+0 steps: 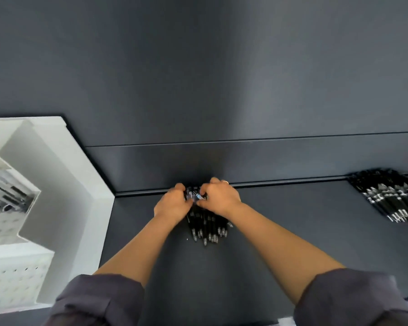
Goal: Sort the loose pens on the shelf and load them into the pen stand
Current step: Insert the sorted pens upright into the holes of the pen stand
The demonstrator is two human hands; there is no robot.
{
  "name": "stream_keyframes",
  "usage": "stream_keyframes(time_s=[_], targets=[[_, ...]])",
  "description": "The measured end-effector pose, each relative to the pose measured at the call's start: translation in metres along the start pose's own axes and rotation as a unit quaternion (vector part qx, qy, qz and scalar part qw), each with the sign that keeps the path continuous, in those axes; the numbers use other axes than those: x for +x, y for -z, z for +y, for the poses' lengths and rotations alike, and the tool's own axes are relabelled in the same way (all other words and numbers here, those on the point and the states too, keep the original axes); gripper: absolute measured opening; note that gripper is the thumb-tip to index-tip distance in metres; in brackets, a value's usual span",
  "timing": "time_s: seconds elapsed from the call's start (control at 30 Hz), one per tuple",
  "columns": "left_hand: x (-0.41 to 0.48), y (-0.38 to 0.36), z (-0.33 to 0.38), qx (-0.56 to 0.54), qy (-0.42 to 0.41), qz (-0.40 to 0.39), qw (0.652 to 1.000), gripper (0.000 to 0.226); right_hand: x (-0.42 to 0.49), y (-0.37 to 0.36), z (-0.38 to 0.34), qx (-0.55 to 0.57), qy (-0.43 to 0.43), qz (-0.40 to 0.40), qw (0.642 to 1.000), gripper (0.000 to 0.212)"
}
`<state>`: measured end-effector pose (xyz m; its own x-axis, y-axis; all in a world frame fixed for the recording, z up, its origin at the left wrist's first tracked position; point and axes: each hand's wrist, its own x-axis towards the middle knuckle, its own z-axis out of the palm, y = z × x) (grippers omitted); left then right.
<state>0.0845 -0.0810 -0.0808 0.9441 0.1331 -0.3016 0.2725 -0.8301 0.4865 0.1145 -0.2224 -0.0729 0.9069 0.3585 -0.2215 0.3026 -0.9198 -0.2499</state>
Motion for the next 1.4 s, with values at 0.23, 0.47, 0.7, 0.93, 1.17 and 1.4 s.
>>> stream_keyframes(time_s=[0.23,0.47,0.7,0.93,1.17,1.4], targets=[[0.017,-0.010,0.009,0.013,0.028,-0.011,0.999,0.039,0.008,0.001,-0.002,0.081,-0.034,0.016,0.996,0.019],[0.013,-0.011,0.015,-0.072,-0.028,0.010,0.997,0.023,-0.002,0.016,0.007,0.116,-0.074,0.032,0.990,0.014],[-0.006,-0.002,0.010,0.026,-0.098,-0.002,0.995,0.032,-0.024,0.027,0.002,0.131,-0.054,0.044,0.989,0.022],[-0.042,-0.019,0.002,0.131,-0.072,0.045,0.988,0.024,-0.071,0.022,0.014,0.121,-0.040,0.066,0.990,0.029],[-0.100,-0.005,0.016,-0.017,-0.114,0.115,0.987,0.036,-0.112,0.036,0.001,0.184,0.011,0.147,0.972,0.014],[-0.171,0.042,-0.012,-0.077,-0.148,0.190,0.967,0.058,-0.136,0.047,-0.078,0.313,0.119,0.146,0.931,0.009]])
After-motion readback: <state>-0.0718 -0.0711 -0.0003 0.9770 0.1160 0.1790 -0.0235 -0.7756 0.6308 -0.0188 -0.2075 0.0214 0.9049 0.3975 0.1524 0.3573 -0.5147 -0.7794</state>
